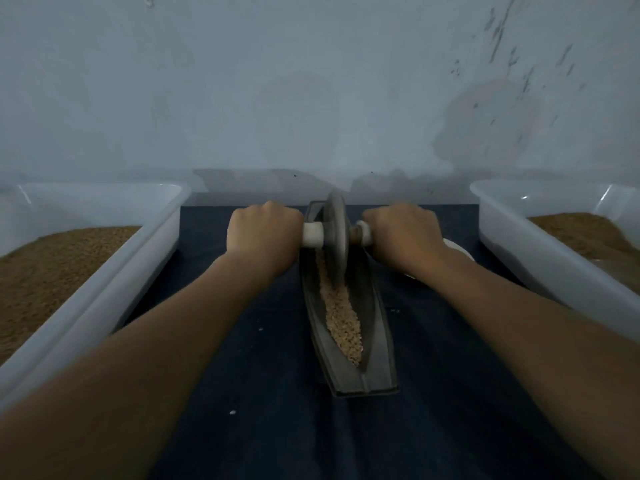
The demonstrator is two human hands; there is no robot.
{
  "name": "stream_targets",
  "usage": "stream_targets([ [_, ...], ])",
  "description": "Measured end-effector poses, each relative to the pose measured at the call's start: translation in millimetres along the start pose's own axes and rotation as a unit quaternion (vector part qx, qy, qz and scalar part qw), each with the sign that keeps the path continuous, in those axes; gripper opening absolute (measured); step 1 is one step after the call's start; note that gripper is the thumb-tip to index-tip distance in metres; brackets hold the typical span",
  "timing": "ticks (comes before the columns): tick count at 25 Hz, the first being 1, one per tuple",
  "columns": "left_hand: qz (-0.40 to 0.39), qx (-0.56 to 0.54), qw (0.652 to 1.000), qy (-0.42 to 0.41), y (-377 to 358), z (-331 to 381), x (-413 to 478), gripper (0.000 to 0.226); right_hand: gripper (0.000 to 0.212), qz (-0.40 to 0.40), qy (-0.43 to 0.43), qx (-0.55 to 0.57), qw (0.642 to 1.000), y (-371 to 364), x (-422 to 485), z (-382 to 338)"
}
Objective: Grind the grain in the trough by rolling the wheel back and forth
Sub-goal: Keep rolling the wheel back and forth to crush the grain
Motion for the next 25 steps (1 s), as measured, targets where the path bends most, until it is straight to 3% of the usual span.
stream_targets([
  [2, 0.024, -0.001, 1.000, -0.009, 2, 0, -24, 0.007, 0.027, 0.027, 0.026, -0.023, 0.999, 6, -26, 0],
  [5, 0.081, -0.008, 0.996, -0.045, 9, -4, -73, 0.046, 0.054, 0.110, 0.113, -0.075, 0.985, 19, -73, -4],
  [7, 0.109, -0.009, 0.993, -0.051, 14, -8, -76, 0.059, 0.063, 0.126, 0.126, -0.080, 0.981, 24, -80, -1],
  [9, 0.062, 0.005, 0.997, -0.034, 5, -5, -66, 0.047, 0.056, 0.103, 0.097, -0.084, 0.986, 17, -68, -1],
  [12, 0.034, 0.001, 0.999, -0.004, -9, 0, -18, 0.008, 0.025, 0.082, 0.028, -0.050, 0.995, -1, -24, -1],
  [16, -0.019, -0.003, 1.000, -0.007, 3, -1, 1, 0.013, 0.024, 0.032, -0.001, -0.013, 0.999, 1, -6, -1],
  [18, 0.028, 0.002, 0.999, -0.017, 5, -1, -30, 0.009, 0.035, 0.036, 0.037, -0.034, 0.998, 7, -37, -1],
  [22, 0.145, -0.016, 0.987, -0.068, 19, -8, -83, 0.054, 0.053, 0.132, 0.102, -0.096, 0.981, 32, -92, -1],
  [25, 0.093, 0.016, 0.994, -0.052, 9, -4, -65, 0.046, 0.052, 0.085, 0.067, -0.091, 0.990, 18, -76, 3],
])
Point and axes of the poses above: each hand's wrist, its own x-axis towards the middle knuckle, its own y-axis out of the back of the hand, z = x × y, the point moved 3 cm from there along x, towards the middle knuckle, and after that the axes turned 8 degrees about x, right-handed, at the moved point
